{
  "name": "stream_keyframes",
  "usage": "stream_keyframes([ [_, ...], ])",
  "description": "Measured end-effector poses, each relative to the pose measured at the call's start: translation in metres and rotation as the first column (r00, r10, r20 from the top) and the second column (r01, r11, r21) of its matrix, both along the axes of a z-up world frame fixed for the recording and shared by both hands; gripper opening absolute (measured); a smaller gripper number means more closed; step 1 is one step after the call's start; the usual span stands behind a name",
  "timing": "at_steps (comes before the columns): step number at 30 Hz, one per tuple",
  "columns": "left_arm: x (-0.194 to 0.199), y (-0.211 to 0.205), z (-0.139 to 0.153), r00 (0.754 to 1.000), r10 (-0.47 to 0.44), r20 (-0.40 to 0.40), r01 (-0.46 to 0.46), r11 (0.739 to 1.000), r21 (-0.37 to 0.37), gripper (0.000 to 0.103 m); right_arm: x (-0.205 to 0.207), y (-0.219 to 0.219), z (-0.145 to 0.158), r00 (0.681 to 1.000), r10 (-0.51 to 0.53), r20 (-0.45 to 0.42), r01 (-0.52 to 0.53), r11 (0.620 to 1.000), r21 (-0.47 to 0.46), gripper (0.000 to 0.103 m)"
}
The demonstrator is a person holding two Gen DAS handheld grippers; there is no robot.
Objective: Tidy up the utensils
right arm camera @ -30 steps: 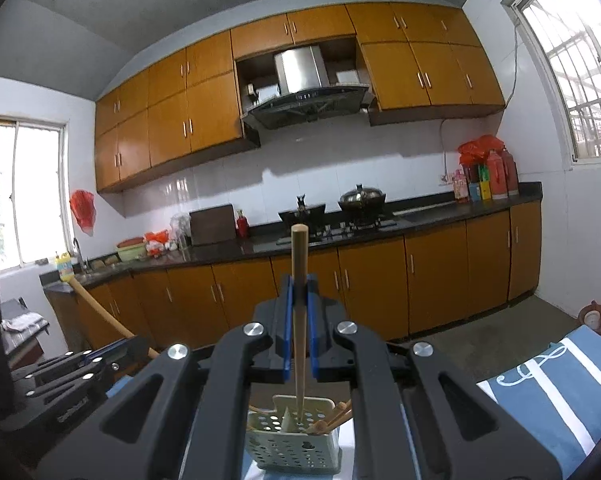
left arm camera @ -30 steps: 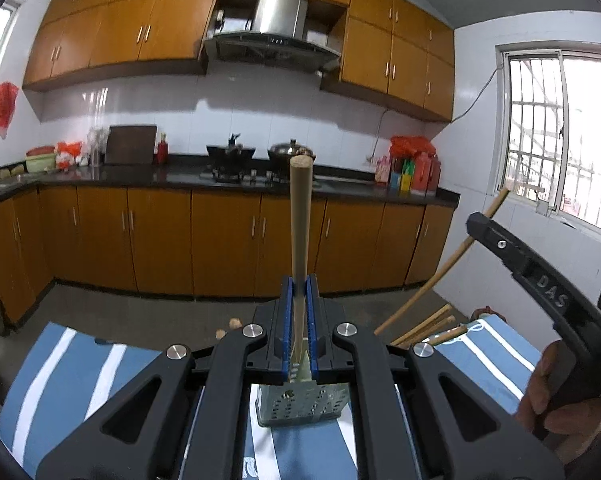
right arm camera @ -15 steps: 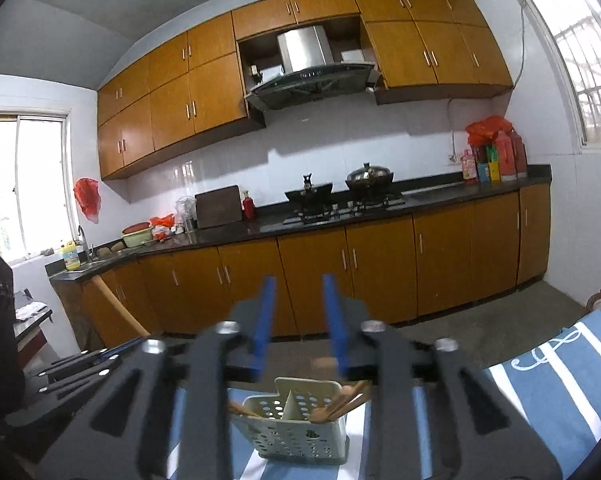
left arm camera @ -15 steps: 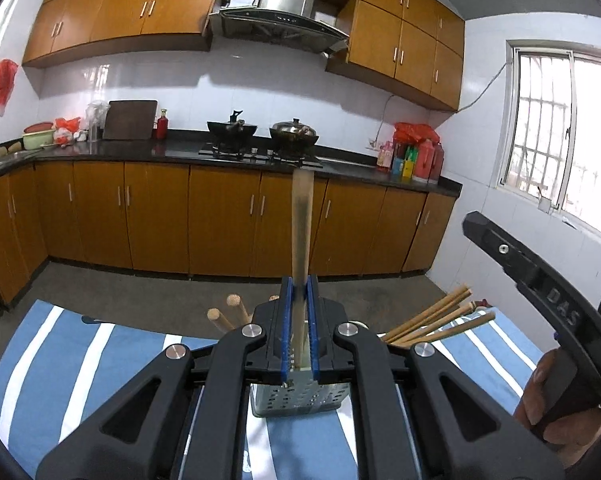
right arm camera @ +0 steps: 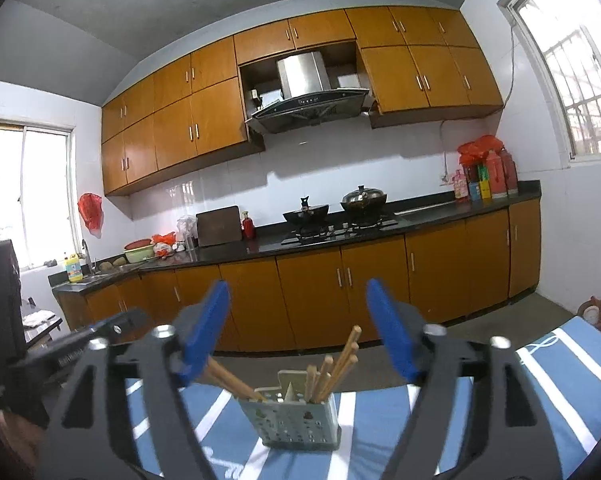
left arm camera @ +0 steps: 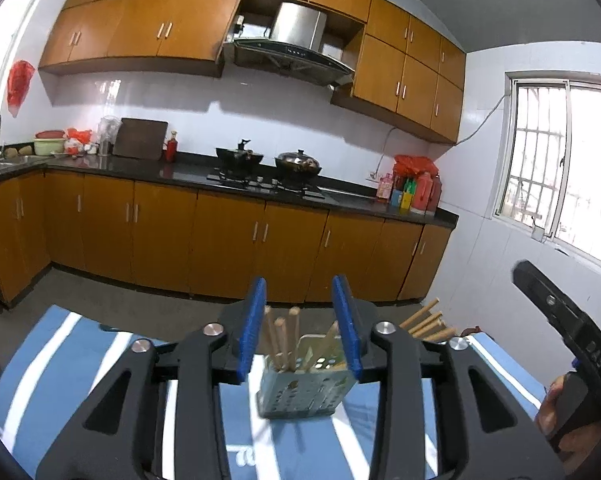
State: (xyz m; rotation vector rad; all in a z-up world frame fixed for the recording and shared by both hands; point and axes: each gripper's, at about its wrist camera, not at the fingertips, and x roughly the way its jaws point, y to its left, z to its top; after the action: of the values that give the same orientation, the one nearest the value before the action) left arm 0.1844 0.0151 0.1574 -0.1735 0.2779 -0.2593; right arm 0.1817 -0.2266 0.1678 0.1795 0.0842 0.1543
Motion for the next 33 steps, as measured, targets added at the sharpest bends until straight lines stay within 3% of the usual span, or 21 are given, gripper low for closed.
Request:
stream_keyframes([
  [3,-0.021,0.013,-0.004,1.000,0.024,0.002,-0.024,1.000,0.011,0.063,-0.024,0.001,-0.005,1.000,-0.009,0.008,0.009,0.999,-0.031,0.098],
  [5,-0.035,0.022,-0.008,0.999,0.045,0.001,-0.045,0.999,0.018,0.074,-0.039,0.002,-0.009,1.000,-0.020,0.006,0.021,0.998,-0.056,0.099],
  [7,-0.051,0.031,-0.012,0.998,0.069,0.000,-0.069,0.997,0.023,0.095,-0.051,0.004,-0.013,1.000,-0.025,-0.013,0.024,0.997,-0.079,0.099],
  [10,-0.071,0.039,-0.016,0.996,0.093,0.003,-0.093,0.995,0.038,0.101,-0.065,0.008,-0.019,0.998,-0.031,-0.053,0.025,0.994,-0.104,0.099],
  [17,-0.114,0.045,-0.031,0.989,0.147,-0.003,-0.146,0.984,0.102,0.101,-0.096,0.028,-0.033,0.989,-0.070,-0.134,0.044,0.981,-0.190,0.099],
  [23,-0.139,0.052,-0.046,0.984,0.173,-0.035,-0.170,0.984,0.059,0.101,-0.130,0.040,-0.050,0.985,-0.090,-0.148,0.056,0.974,-0.219,0.099],
  [33,-0.181,0.032,-0.079,0.973,0.231,0.016,-0.230,0.958,0.172,0.101,-0.168,0.041,-0.091,0.976,-0.104,-0.193,0.065,0.977,-0.202,0.099],
])
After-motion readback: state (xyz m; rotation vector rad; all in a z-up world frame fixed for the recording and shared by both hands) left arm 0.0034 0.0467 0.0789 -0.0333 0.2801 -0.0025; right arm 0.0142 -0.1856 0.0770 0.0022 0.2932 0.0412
